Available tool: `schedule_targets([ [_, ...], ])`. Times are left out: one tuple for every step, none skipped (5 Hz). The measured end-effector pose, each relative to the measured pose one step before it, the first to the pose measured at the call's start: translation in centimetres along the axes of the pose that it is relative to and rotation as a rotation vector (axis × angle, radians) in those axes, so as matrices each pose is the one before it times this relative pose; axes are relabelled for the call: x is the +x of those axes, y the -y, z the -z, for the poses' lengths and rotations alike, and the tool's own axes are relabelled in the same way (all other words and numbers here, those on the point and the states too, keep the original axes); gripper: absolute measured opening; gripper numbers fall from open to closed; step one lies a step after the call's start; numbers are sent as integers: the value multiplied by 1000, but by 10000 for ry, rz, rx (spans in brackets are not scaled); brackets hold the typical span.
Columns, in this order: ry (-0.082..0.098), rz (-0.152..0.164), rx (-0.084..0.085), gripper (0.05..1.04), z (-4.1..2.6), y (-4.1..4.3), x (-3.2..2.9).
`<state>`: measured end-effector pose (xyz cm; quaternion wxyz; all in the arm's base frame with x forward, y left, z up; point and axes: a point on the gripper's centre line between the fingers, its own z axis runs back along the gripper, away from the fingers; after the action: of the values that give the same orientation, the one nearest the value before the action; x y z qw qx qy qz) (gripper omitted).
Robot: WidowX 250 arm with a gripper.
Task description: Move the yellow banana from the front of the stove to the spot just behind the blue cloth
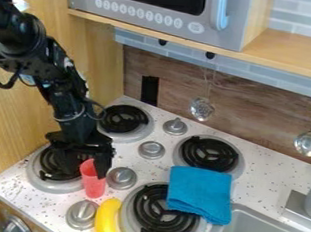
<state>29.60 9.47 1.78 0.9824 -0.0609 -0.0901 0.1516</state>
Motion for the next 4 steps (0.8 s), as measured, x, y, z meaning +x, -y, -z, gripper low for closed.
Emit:
schedule_targets([
  [228,-46,-23,1001,-1242,-197,-722],
  [-128,-302,50,1001,500,-16,-1461],
  [-200,-439,400,1001,1045,-137,-1868],
  [-45,225,270,1001,848,1099,-1485],
])
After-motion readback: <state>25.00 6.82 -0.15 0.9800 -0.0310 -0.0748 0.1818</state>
